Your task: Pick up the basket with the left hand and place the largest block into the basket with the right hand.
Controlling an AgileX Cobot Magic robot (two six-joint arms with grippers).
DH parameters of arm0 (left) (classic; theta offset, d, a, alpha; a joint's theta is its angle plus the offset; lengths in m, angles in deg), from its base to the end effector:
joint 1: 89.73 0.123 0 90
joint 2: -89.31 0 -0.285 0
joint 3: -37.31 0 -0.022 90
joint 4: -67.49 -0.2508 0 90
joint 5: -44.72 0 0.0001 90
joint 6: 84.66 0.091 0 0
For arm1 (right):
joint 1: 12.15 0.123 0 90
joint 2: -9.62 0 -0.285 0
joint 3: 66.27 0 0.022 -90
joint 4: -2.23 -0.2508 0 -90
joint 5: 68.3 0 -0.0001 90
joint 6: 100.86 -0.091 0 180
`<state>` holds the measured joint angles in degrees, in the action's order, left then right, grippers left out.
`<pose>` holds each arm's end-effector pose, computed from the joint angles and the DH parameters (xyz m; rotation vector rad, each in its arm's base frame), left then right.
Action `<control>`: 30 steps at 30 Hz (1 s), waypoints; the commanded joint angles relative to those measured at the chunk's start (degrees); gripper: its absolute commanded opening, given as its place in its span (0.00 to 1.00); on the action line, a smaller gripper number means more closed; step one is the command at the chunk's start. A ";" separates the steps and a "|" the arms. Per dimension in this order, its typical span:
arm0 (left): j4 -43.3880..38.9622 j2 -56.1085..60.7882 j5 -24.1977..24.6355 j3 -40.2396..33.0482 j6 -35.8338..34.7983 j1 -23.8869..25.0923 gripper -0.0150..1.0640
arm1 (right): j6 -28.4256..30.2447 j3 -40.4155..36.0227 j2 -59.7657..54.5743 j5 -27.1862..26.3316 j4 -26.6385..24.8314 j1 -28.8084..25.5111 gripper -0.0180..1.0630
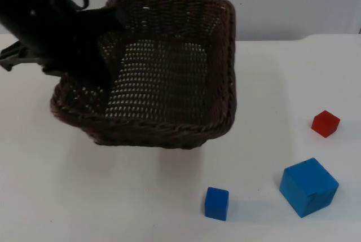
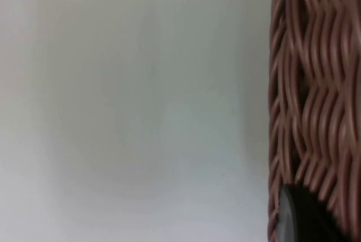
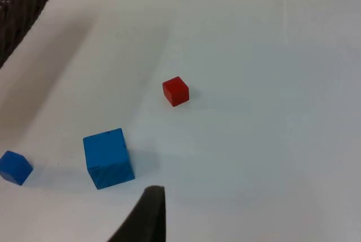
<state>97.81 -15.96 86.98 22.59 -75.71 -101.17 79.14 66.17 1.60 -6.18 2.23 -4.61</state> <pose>0.3223 -0.0968 0.2122 0.0210 2.7886 -0.5960 -0.0072 -0.0009 0.2803 -0.1351 2.0508 0.0817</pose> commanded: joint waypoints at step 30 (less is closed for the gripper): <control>0.30 18.04 3.38 -18.85 -0.29 5.31 0.01 | 0.66 -0.06 0.23 -0.37 -0.47 -0.45 0.99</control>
<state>97.24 1.37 90.01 3.77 -75.71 -95.90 79.14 66.17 1.60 -6.18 1.84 -4.61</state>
